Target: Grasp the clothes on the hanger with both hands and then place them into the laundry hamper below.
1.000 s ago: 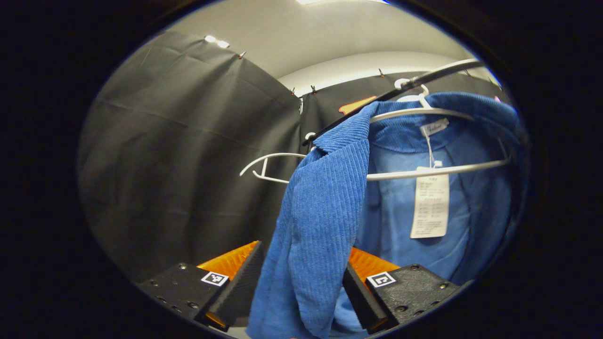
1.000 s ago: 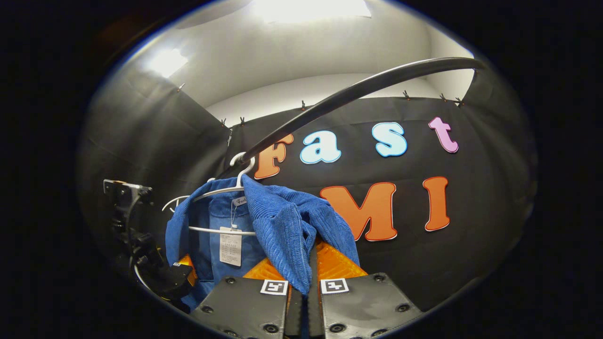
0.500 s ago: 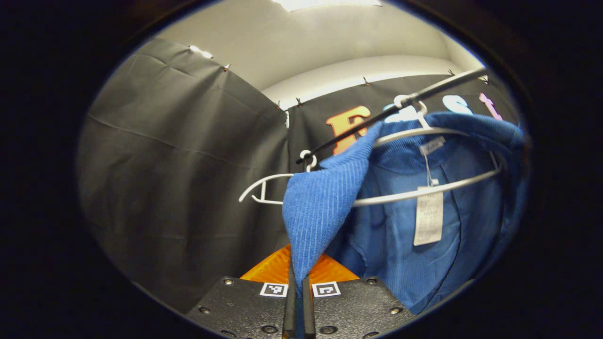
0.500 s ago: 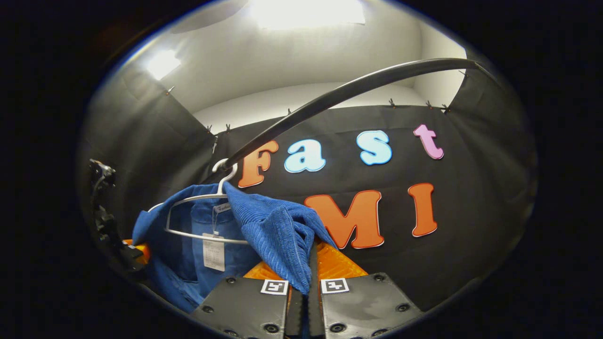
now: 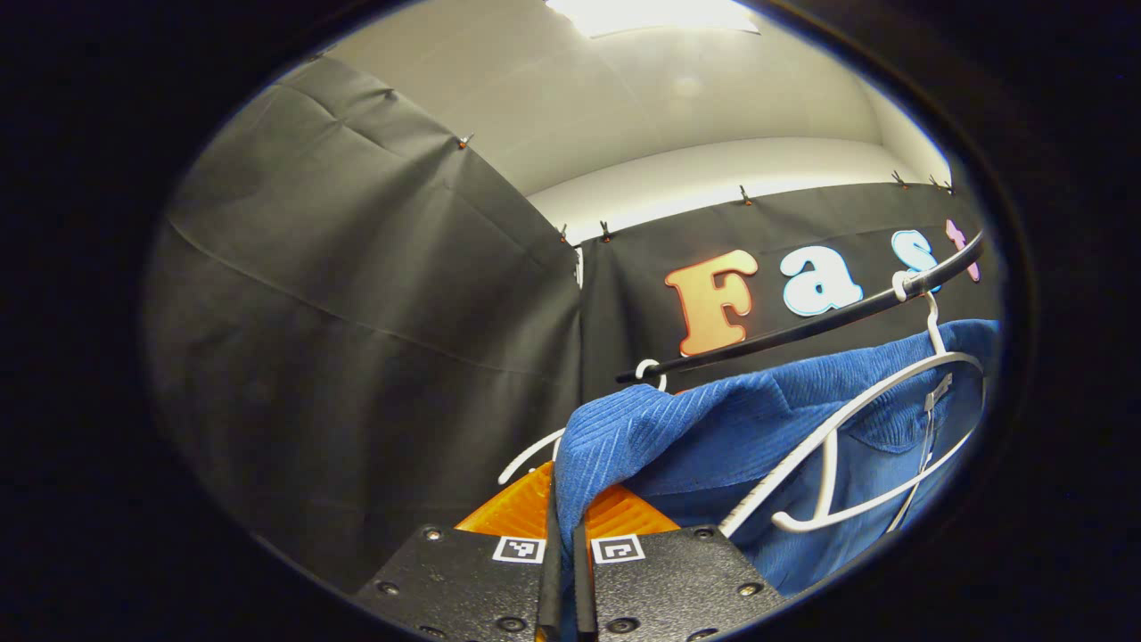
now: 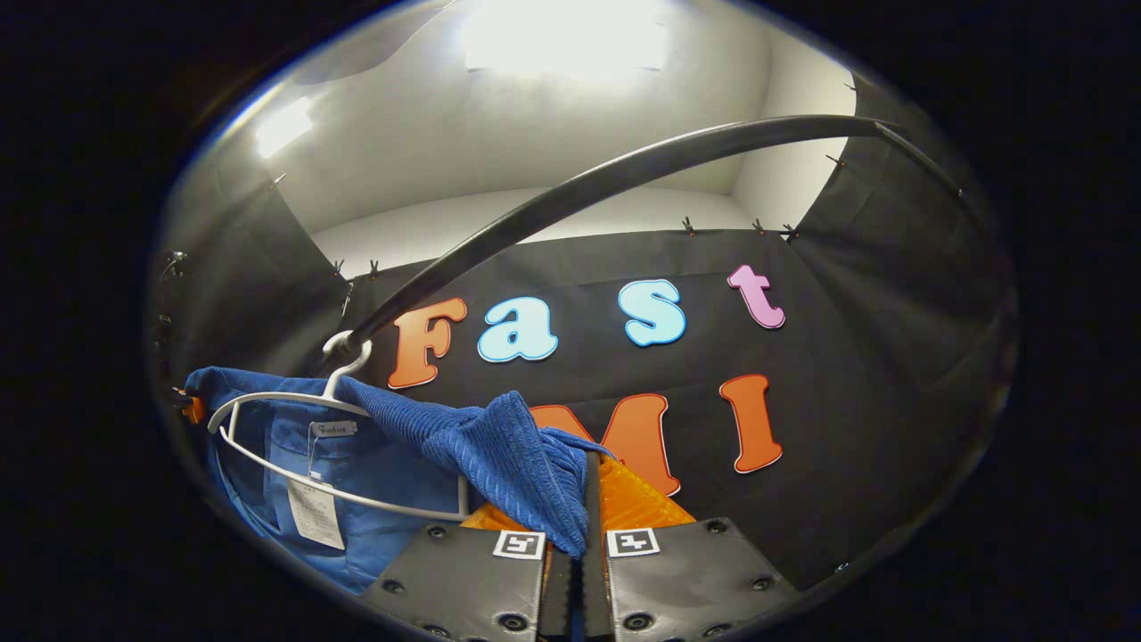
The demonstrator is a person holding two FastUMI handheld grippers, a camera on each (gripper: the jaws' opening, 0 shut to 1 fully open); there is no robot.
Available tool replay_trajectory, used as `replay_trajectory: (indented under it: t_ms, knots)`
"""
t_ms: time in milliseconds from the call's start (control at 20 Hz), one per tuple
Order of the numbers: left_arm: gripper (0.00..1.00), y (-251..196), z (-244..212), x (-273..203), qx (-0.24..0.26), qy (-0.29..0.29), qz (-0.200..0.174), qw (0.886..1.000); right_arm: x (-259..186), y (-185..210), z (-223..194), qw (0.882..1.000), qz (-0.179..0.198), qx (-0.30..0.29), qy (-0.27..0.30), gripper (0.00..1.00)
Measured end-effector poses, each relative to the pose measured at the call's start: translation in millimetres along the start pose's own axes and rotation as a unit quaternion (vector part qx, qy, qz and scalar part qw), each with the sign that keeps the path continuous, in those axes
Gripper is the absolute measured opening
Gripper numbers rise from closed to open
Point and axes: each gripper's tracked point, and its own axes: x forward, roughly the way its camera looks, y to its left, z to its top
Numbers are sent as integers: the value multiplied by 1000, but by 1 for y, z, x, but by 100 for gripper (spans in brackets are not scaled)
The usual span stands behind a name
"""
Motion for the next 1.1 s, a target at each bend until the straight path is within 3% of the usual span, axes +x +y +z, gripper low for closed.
replay_trajectory:
  t_ms: [50,150,350,650,800,850,900,1100]
  knots:
    - [6,-2,-9,9,-4,5,-16,1000,1,1,-2,1000,-2,2,4,12]
    - [7,-7,-34,19,-2,19,-38,999,4,1,-3,1000,-7,-3,7,12]
    - [7,-27,-87,17,12,60,-65,996,2,-13,5,999,-36,-25,0,12]
    - [5,-54,-130,2,0,101,-95,990,16,-22,1,997,-67,-48,7,12]
    - [6,-65,-142,-6,23,110,-114,987,32,-26,-15,994,-85,-67,21,12]
    - [7,-66,-146,-10,28,113,-120,986,37,-28,-21,993,-91,-73,27,17]
    - [6,-68,-149,-14,31,117,-124,985,40,-31,-27,992,-96,-74,35,12]
    - [7,-67,-158,-33,27,127,-128,983,43,-50,-63,985,-121,-83,88,12]
